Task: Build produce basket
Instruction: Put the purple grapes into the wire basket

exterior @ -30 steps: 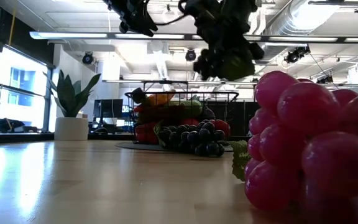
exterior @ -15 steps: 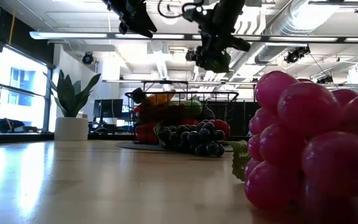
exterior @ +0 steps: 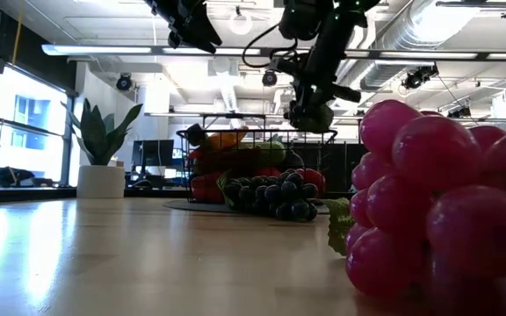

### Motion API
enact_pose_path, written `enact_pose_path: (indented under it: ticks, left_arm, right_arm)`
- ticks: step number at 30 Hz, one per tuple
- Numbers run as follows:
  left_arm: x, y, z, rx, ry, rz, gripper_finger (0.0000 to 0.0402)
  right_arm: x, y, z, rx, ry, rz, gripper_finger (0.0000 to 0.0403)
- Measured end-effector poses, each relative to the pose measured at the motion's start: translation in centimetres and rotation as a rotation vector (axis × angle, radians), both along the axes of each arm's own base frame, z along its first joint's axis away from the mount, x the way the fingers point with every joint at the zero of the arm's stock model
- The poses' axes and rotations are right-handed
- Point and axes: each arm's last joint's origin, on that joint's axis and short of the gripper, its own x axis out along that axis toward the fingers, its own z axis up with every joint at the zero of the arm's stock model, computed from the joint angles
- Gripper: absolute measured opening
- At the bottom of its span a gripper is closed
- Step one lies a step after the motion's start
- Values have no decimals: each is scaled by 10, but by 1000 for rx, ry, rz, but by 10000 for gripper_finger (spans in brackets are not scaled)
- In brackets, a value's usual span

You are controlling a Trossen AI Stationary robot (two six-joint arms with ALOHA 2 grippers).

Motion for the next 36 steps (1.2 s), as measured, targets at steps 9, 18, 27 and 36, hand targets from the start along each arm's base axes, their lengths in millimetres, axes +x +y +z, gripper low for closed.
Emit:
enact_pose_path:
  ticks: [9,18,27,36]
  left_arm:
    - [0,0,0,0,0,-1,188]
    - [-2,-2,-4,-38,41,-1,188]
    - [2,-16,-12,-91,115,-64,188]
    - [18,-46,-29,-103,245,-233,188]
  right_arm:
    - [5,-15,-3,-57,-28,28,122]
    - [-6,-30,-4,-57,5,-19,191]
    - [-6,-33,17,11,-46,12,195]
    - [-8,-20,52,-78,4,-55,195]
